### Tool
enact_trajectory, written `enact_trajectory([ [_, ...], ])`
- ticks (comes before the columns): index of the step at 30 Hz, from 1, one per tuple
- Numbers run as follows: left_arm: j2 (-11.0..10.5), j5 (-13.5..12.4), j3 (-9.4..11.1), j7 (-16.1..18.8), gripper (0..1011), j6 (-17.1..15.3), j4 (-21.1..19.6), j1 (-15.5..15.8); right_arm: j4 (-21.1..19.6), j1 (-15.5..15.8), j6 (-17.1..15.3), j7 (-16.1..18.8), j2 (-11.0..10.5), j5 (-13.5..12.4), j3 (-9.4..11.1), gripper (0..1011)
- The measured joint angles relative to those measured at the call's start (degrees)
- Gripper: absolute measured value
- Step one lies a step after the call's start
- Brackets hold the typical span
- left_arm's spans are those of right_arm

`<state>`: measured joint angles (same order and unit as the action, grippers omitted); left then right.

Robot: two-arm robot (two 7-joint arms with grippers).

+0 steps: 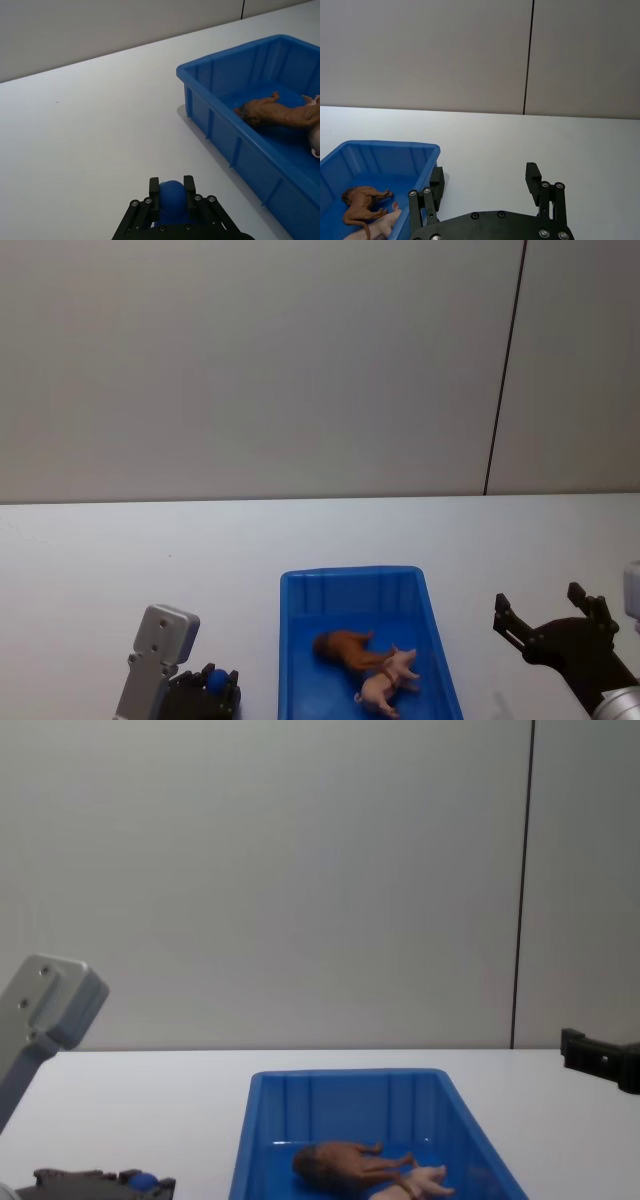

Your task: Pick up the two dolls from the table and place them into the box.

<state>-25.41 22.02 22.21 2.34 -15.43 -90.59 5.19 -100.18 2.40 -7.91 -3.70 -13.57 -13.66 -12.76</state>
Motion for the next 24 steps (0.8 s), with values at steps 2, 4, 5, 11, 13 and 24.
enact_trajectory([
  [2,0.0,-0.09,-0.11,0.14,273,0.59,-0.36,-0.11,0.0,0.0,0.0,0.0,0.0,0.0,0.0,1001],
  [4,0.0,-0.17,-0.18,0.22,262,1.08,-0.62,-0.15,0.0,0.0,0.0,0.0,0.0,0.0,0.0,1001],
  [5,0.0,-0.26,-0.29,0.27,254,1.56,-0.98,-0.17,0.0,0.0,0.0,0.0,0.0,0.0,0.0,1001],
  [11,-0.07,-0.82,-0.67,0.23,228,3.24,-2.51,-0.08,0.0,0.0,0.0,0.0,0.0,0.0,0.0,1001],
  [13,-0.08,-1.19,-0.85,0.01,220,3.85,-3.17,0.15,0.0,0.0,0.0,0.0,0.0,0.0,0.0,1001],
  [24,1.05,-3.66,-1.27,-4.24,166,6.41,-5.56,2.77,0.0,0.0,0.0,0.0,0.0,0.0,0.0,1001],
])
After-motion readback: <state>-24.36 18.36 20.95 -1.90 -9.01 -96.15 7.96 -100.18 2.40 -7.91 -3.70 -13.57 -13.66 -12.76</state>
